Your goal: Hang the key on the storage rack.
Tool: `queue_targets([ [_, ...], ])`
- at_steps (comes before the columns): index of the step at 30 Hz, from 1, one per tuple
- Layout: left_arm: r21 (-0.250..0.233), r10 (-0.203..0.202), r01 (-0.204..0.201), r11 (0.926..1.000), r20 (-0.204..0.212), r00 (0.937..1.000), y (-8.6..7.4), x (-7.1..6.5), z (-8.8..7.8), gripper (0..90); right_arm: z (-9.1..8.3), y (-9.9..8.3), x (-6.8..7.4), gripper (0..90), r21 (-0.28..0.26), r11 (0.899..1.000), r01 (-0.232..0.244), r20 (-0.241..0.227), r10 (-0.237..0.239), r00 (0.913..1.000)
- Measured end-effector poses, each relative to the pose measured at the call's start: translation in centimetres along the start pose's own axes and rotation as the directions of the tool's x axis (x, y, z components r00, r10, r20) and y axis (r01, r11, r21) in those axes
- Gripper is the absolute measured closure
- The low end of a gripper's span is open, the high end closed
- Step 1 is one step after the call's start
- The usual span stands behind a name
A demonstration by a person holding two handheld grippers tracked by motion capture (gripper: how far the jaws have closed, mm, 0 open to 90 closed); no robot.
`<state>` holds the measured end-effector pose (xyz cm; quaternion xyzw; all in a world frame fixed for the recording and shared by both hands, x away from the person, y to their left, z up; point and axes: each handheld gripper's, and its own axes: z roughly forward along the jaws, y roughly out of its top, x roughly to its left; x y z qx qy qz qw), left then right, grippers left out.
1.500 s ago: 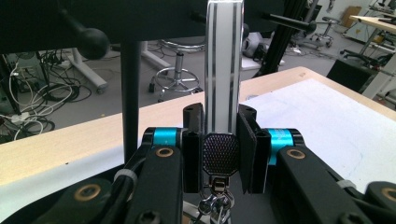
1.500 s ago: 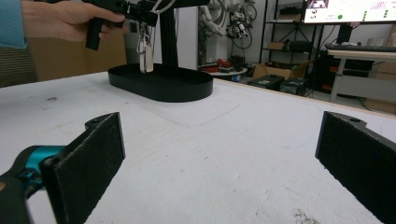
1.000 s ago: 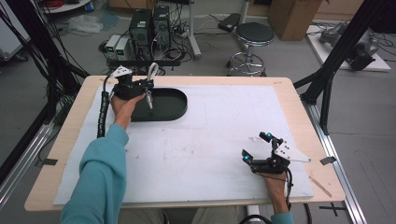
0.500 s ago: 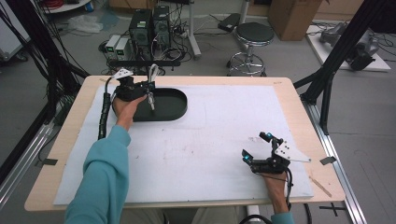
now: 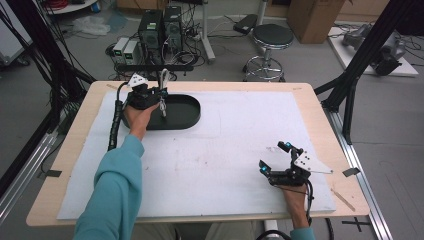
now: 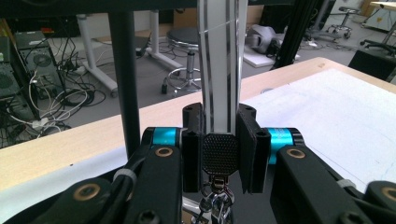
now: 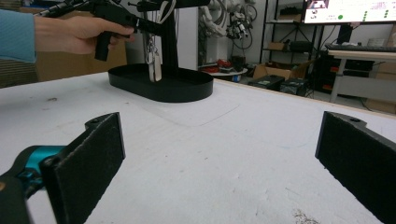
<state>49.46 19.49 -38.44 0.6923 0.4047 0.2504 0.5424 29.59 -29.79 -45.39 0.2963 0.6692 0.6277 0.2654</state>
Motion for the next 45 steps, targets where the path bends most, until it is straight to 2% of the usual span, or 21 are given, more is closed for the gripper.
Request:
queue_targets([
  [7,0.033,0.032,-0.032,0.9989,-0.023,0.9992,-0.2,-0.5,0.4,72.0,0.0,0.0,0.0,0.8,-0.002,1.0,0.005,-0.002,-0.005,1.0],
  [14,0.025,0.022,-0.022,0.9994,-0.008,0.9997,-0.2,-0.6,0.4,65.7,0.0,0.0,0.0,0.8,0.001,1.0,0.0,-0.002,0.0,1.0],
  [16,0.026,0.012,-0.013,0.9996,0.014,0.9998,-0.2,-0.5,0.3,58.7,0.0,0.0,0.0,0.8,-0.003,1.0,0.006,-0.003,-0.006,1.0],
  [18,0.016,0.011,-0.012,0.9998,0.052,0.9986,-0.1,-0.4,0.0,52.6,0.0,0.0,0.0,0.8,-0.001,1.0,0.011,-0.004,-0.011,0.9999],
  [21,-0.019,0.025,-0.024,0.9995,0.068,0.9973,-0.1,-0.5,-0.7,33.3,0.0,0.0,0.1,0.8,0.003,1.0,0.008,-0.002,-0.008,1.0],
  [23,-0.059,0.038,-0.033,0.9977,0.083,0.9958,0.1,-0.6,-1.7,19.3,0.0,0.0,0.0,0.8,0.0,1.0,0.013,0.0,-0.013,0.9999],
  [25,-0.118,0.02,-0.005,0.993,0.124,0.9921,0.1,-0.7,-2.8,6.9,0.0,0.0,0.0,0.8,0.002,1.0,0.015,0.002,-0.015,0.9999],
  [26,-0.141,0.016,0.005,0.99,0.15,0.9886,0.1,-0.8,-3.4,5.7,0.0,0.0,0.0,0.8,0.001,1.0,0.011,0.001,-0.011,0.9999],
  [28,-0.166,0.048,-0.022,0.9858,0.156,0.9865,-0.1,-1.0,-4.4,1.7,0.0,-0.1,0.0,0.8,0.002,1.0,0.008,0.004,-0.008,1.0],
  [30,-0.181,0.079,-0.043,0.9826,0.197,0.9771,-0.6,-1.4,-5.6,1.7,0.0,-0.1,0.0,0.8,-0.001,1.0,0.01,0.004,-0.01,0.9999],
  [32,-0.193,0.129,-0.09,0.977,0.201,0.9711,-1.2,-1.9,-6.8,1.7,0.1,-0.1,0.0,0.8,-0.004,1.0,0.014,0.004,-0.014,0.9999],
  [33,-0.208,0.153,-0.107,0.9722,0.216,0.9645,-1.7,-2.2,-7.6,1.7,0.1,-0.1,0.0,0.8,-0.001,1.0,0.007,0.005,-0.007,1.0],
  [35,-0.222,0.17,-0.123,0.9673,0.211,0.9626,-2.7,-2.8,-9.1,1.7,0.0,-0.1,0.0,0.8,-0.006,1.0,0.005,0.007,-0.005,1.0],
  [36,-0.231,0.179,-0.128,0.9646,0.218,0.9594,-3.3,-3.0,-9.9,1.7,0.0,-0.1,0.0,0.8,-0.008,1.0,0.005,0.012,-0.005,0.9999],
  [39,-0.268,0.197,-0.137,0.9536,0.215,0.9563,-4.9,-3.5,-12.2,1.7,0.0,-0.1,-0.1,0.8,-0.014,1.0,0.001,0.012,-0.001,0.9999],
  [43,-0.287,0.199,-0.134,0.9486,0.211,0.9571,-6.9,-3.6,-14.7,1.7,-0.1,-0.2,-0.1,0.8,-0.029,1.0,0.002,0.017,-0.001,0.9999],
  [45,-0.287,0.19,-0.13,0.9491,0.195,0.9623,-8.3,-3.5,-15.8,1.7,-0.2,-0.2,0.0,0.9,-0.024,1.0,0.001,0.018,0.0,0.9998],
])
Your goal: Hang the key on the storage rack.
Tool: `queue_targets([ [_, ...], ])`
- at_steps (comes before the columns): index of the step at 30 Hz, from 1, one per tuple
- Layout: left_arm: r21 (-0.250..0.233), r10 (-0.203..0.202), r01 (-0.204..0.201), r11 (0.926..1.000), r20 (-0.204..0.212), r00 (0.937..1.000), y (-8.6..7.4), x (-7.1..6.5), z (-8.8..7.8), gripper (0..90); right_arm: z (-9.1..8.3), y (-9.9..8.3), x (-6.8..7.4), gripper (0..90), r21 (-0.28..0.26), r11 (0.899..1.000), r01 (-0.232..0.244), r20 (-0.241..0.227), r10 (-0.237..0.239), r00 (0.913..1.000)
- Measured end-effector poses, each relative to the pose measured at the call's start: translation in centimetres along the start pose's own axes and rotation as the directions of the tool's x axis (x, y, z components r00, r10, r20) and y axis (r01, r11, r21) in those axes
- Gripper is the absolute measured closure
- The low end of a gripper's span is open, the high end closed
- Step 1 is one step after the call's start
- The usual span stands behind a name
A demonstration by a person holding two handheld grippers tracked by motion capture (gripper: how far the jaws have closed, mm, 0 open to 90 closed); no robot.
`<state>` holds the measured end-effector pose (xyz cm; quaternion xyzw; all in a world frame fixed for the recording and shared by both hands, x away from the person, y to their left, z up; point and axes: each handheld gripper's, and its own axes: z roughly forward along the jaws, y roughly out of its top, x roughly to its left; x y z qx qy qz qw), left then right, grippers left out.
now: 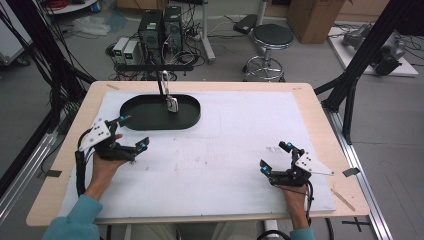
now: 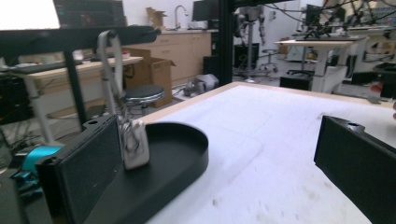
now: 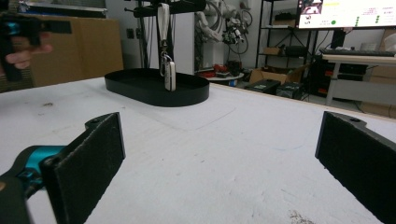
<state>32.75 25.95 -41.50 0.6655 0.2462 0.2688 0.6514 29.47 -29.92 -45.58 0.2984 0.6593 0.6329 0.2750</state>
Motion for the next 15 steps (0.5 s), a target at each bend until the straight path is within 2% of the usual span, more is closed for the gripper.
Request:
queue_targets([
  [7,-0.012,-0.036,0.036,0.9993,-0.039,0.9986,-3.4,-1.1,-3.7,1.7,0.0,0.0,0.1,0.8,-0.001,1.0,0.01,0.0,-0.01,0.9999],
  [10,-0.028,-0.025,0.024,0.9993,-0.048,0.9985,-4.1,-1.4,-4.5,1.7,0.0,0.0,0.2,0.8,0.002,1.0,0.01,0.0,-0.01,0.9999],
  [12,-0.068,-0.006,0.002,0.9977,-0.062,0.998,-4.3,-1.6,-5.0,1.7,0.0,0.0,0.2,0.8,-0.001,1.0,0.021,-0.001,-0.021,0.9998],
  [15,-0.087,-0.009,0.001,0.9962,-0.096,0.9953,-4.4,-1.8,-5.1,1.7,0.0,0.0,0.2,0.8,0.0,1.0,0.026,0.0,-0.026,0.9997],
])
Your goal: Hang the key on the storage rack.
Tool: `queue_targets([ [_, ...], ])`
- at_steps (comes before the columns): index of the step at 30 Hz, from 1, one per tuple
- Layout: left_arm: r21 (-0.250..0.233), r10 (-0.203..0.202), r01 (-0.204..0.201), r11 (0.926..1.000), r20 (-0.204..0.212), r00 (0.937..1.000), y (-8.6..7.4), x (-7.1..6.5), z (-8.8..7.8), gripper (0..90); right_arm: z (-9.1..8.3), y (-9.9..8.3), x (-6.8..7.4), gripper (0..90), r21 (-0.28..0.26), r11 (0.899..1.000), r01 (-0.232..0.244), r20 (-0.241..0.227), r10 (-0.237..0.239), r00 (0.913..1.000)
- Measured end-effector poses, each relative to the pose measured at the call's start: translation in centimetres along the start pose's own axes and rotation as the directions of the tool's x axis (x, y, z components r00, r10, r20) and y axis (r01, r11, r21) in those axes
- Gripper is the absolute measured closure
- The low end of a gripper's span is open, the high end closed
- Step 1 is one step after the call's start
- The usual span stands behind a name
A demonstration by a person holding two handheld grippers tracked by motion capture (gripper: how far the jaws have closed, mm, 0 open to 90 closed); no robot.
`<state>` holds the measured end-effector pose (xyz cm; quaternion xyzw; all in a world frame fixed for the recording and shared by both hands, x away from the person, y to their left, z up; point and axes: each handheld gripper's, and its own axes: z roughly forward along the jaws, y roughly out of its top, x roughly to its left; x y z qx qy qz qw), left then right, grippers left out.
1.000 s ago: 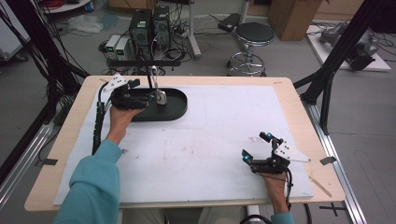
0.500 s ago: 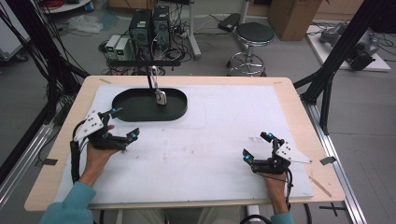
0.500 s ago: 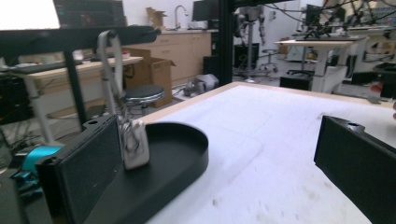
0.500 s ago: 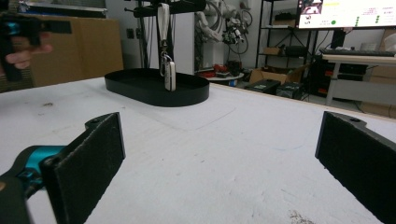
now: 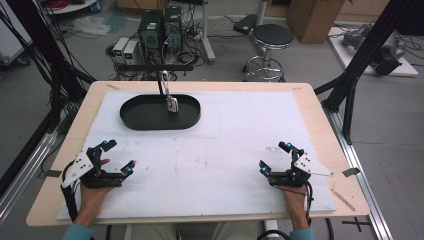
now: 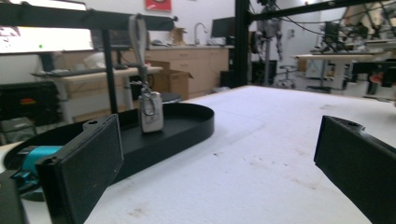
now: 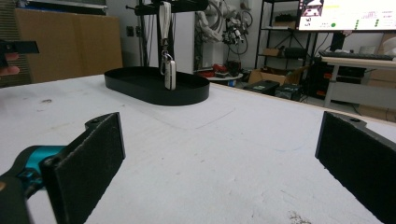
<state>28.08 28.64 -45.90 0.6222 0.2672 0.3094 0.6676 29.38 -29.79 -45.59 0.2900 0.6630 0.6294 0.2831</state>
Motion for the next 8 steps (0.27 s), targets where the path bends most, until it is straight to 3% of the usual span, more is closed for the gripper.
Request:
queue_targets([
  [8,0.011,-0.003,0.003,0.9999,-0.018,0.9998,-0.01,0.0,0.07,1.7,-0.03,-0.02,0.16,0.9,0.0,1.0,0.007,0.0,-0.007,1.0],
])
